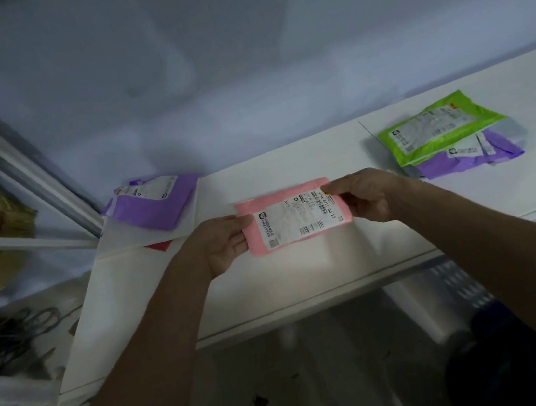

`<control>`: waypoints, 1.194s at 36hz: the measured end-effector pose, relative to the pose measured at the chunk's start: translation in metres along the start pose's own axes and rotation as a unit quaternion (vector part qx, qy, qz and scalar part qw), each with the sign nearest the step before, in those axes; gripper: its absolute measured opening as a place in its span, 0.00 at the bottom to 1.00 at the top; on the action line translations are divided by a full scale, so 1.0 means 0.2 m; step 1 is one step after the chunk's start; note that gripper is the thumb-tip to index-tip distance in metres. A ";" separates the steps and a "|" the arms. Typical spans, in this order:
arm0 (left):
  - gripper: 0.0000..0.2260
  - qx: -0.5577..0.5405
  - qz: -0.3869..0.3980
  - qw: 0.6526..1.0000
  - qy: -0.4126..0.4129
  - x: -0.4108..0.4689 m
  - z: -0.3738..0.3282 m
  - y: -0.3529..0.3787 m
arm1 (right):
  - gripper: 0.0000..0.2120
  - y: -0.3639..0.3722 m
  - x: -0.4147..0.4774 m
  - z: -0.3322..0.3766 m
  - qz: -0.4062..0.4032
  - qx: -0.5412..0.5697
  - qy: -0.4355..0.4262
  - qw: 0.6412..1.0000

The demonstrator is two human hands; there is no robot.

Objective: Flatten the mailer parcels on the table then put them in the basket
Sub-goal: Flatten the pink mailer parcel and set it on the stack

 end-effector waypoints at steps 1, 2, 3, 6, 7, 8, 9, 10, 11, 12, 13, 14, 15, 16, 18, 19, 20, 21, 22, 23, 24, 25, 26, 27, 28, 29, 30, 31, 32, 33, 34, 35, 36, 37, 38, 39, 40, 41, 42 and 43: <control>0.03 0.000 -0.002 1.000 0.000 0.00 -0.01 0.01 | 0.10 -0.01 0.00 0.01 0.000 0.008 -0.004 1.000; 0.03 0.001 -0.004 1.000 0.000 0.01 -0.01 0.01 | 0.11 -0.01 0.00 0.01 0.003 0.014 -0.008 1.000; 0.03 -0.001 -0.007 1.000 0.000 0.01 -0.02 0.02 | 0.12 -0.02 -0.01 0.02 0.007 0.020 -0.013 1.000; 0.03 -0.001 -0.009 1.000 -0.004 0.01 -0.02 0.03 | 0.10 -0.01 -0.02 0.03 0.025 0.039 -0.023 0.999; 0.03 0.002 -0.010 1.000 -0.007 0.02 -0.02 0.02 | 0.10 -0.01 -0.03 0.03 0.031 0.047 -0.023 0.998; 0.03 0.003 -0.012 1.000 -0.009 0.02 -0.01 0.02 | 0.10 -0.01 -0.03 0.03 0.038 0.052 -0.020 0.998; 0.03 0.006 -0.014 1.000 -0.010 0.01 -0.02 0.02 | 0.09 -0.01 -0.04 0.04 0.042 0.056 -0.018 0.997; 0.03 0.008 -0.017 1.000 -0.012 0.01 -0.01 0.02 | 0.08 -0.01 -0.04 0.03 0.045 0.056 -0.016 0.997; 0.03 0.010 -0.017 1.000 -0.011 0.00 -0.03 0.02 | 0.08 -0.01 -0.05 0.05 0.046 0.055 -0.019 0.997; 0.03 0.008 -0.019 1.000 -0.012 0.00 -0.02 0.02 | 0.08 -0.01 -0.05 0.04 0.047 0.052 -0.018 0.997; 0.03 0.005 -0.018 1.000 -0.010 0.00 -0.03 0.03 | 0.07 -0.01 -0.06 0.05 0.047 0.051 -0.019 0.997; 0.03 0.003 -0.016 1.000 -0.008 -0.01 -0.04 0.03 | 0.07 -0.01 -0.06 0.06 0.045 0.051 -0.021 0.997; 0.03 0.002 -0.014 1.000 -0.005 -0.01 -0.05 0.04 | 0.06 -0.02 -0.07 0.06 0.042 0.051 -0.021 0.998; 0.03 0.001 -0.013 1.000 -0.003 -0.01 -0.06 0.04 | 0.06 -0.02 -0.07 0.07 0.040 0.047 -0.019 0.998; 0.03 -0.001 -0.013 1.000 0.002 -0.02 -0.08 0.06 | 0.05 -0.03 -0.08 0.06 0.039 0.034 -0.007 0.999; 0.04 -0.002 -0.013 1.000 0.004 -0.02 -0.08 0.06 | 0.05 -0.04 -0.08 0.06 0.038 0.026 -0.001 0.999; 0.05 -0.004 -0.014 1.000 0.005 -0.02 -0.08 0.07 | 0.05 -0.04 -0.08 0.05 0.035 0.019 0.003 0.999; 0.05 -0.005 -0.013 1.000 0.005 -0.02 -0.08 0.07 | 0.05 -0.05 -0.08 0.05 0.031 0.013 0.005 0.999; 0.06 -0.006 -0.011 1.000 0.005 -0.03 -0.09 0.08 | 0.05 -0.06 -0.08 0.06 0.027 0.010 0.006 1.000; 0.06 -0.006 -0.009 1.000 0.005 -0.03 -0.09 0.09 | 0.05 -0.06 -0.08 0.06 0.025 0.010 0.006 1.000; 0.06 -0.008 -0.008 1.000 0.005 -0.03 -0.09 0.10 | 0.05 -0.07 -0.08 0.06 0.024 0.010 0.006 1.000; 0.06 -0.009 -0.009 1.000 0.006 -0.03 -0.09 0.10 | 0.05 -0.07 -0.08 0.07 0.021 0.008 0.003 1.000; 0.07 -0.009 -0.011 1.000 0.007 -0.03 -0.10 0.11 | 0.05 -0.08 -0.08 0.09 0.019 0.005 0.001 1.000; 0.06 -0.008 -0.013 1.000 0.009 -0.03 -0.10 0.11 | 0.05 -0.09 -0.08 0.10 0.015 0.002 -0.001 1.000; 0.05 -0.007 -0.014 1.000 0.011 -0.03 -0.11 0.12 | 0.04 -0.09 -0.09 0.11 0.013 0.001 -0.005 1.000; 0.04 -0.009 -0.013 1.000 0.011 -0.03 -0.12 0.13 | 0.04 -0.10 -0.09 0.12 0.011 0.000 -0.008 1.000; 0.03 -0.011 -0.011 1.000 0.013 -0.03 -0.12 0.15 | 0.05 -0.11 -0.09 0.14 0.009 -0.001 -0.012 1.000; 0.03 -0.014 -0.009 1.000 0.015 -0.02 -0.13 0.17 | 0.05 -0.12 -0.09 0.15 0.005 -0.004 -0.017 1.000; 0.03 -0.013 -0.008 1.000 0.018 -0.01 -0.14 0.19 | 0.05 -0.14 -0.08 0.16 -0.001 -0.009 -0.022 1.000; 0.03 -0.015 -0.007 1.000 0.019 0.00 -0.14 0.22 | 0.04 -0.17 -0.08 0.18 -0.009 -0.015 -0.027 0.999; 0.04 -0.017 -0.007 1.000 0.020 0.01 -0.14 0.24 | 0.04 -0.19 -0.07 0.19 -0.016 -0.020 -0.031 0.999; 0.04 -0.019 -0.005 1.000 0.020 0.02 -0.14 0.27 | 0.04 -0.22 -0.06 0.21 -0.025 -0.023 -0.035 0.999; 0.04 -0.019 -0.005 1.000 0.021 0.03 -0.14 0.29 | 0.04 -0.24 -0.05 0.21 -0.031 -0.025 -0.039 0.998; 0.04 -0.018 -0.001 1.000 0.019 0.06 -0.13 0.34 | 0.03 -0.28 -0.04 0.23 -0.040 -0.024 -0.043 0.998; 0.04 -0.017 -0.001 1.000 0.020 0.06 -0.13 0.36 | 0.03 -0.30 -0.03 0.24 -0.047 -0.023 -0.047 0.997; 0.04 -0.016 0.002 1.000 0.019 0.08 -0.13 0.40 | 0.04 -0.34 -0.02 0.26 -0.057 -0.020 -0.053 0.997; 0.05 -0.016 0.004 1.000 0.020 0.10 -0.13 0.43 | 0.04 -0.38 0.00 0.27 -0.068 -0.012 -0.059 0.996; 0.06 -0.018 0.009 1.000 0.018 0.11 -0.13 0.48 | 0.04 -0.42 0.01 0.28 -0.080 -0.005 -0.065 0.995; 0.07 -0.021 0.012 1.000 0.019 0.12 -0.13 0.51 | 0.04 -0.45 0.02 0.29 -0.087 0.002 -0.070 0.994; 0.08 -0.025 0.018 0.999 0.016 0.13 -0.13 0.56 | 0.04 -0.49 0.02 0.31 -0.098 0.006 -0.076 0.992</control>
Point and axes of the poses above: each hand's wrist, its own x-axis towards the middle knuckle, its own y-axis out of the palm, z = x × y, the point moved 9 cm from there along x, towards the middle knuckle, and after that the axes turned 4 degrees about -z, right-handed, at the moved point
